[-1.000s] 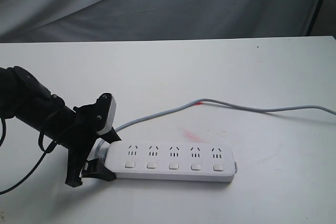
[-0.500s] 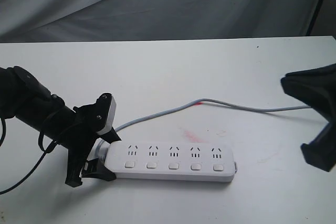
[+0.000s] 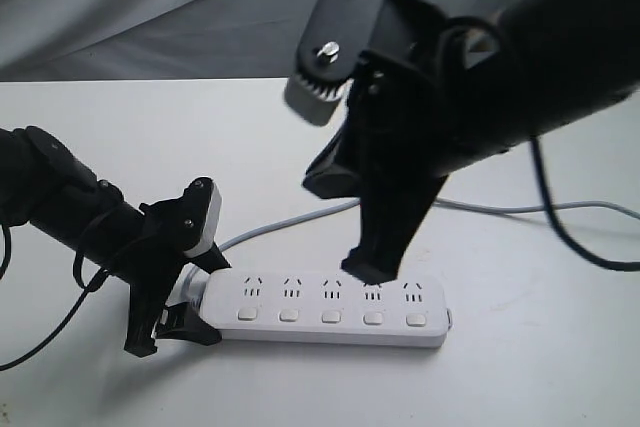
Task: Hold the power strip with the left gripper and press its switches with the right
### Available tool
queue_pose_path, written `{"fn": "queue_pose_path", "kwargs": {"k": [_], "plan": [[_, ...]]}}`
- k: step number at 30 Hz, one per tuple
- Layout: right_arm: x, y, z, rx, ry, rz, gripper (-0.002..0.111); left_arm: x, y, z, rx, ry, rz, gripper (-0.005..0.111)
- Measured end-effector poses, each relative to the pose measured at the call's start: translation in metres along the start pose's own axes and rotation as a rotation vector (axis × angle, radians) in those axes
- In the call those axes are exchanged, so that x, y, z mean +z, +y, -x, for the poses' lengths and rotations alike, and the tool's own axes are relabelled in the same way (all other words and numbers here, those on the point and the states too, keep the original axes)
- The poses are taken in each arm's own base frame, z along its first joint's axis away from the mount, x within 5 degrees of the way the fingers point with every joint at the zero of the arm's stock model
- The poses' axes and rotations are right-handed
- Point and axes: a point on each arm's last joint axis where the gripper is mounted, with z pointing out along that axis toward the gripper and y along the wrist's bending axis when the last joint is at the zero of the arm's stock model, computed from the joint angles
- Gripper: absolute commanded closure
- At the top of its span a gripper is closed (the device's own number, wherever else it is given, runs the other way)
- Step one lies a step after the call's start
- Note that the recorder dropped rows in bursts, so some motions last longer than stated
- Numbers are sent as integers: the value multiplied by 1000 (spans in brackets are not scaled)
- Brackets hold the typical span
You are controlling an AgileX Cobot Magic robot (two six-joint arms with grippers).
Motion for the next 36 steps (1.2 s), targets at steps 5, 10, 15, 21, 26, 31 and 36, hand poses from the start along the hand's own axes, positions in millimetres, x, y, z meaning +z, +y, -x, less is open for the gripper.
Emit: {"fn": "queue_pose_path", "kwargs": {"k": [5,10,15,21,26,31,36], "plan": [[48,-9,-6,-54,54,43,108,0,0,0,0,0,0,52],[92,-15,-17,-83,74,69,108,0,0,0,0,0,0,52],[122,-18,-25,-108,82,79,108,0,0,0,0,0,0,52],[140,-17,-33,-109,93,101,108,0,0,0,0,0,0,52],[150,-16,-37,-89,98,118,108,0,0,0,0,0,0,52],[153,-11,-34,-47,78,134,108,0,0,0,0,0,0,52],[153,-7,-30,-16,58,149,104,0,0,0,0,0,0,52]]}}
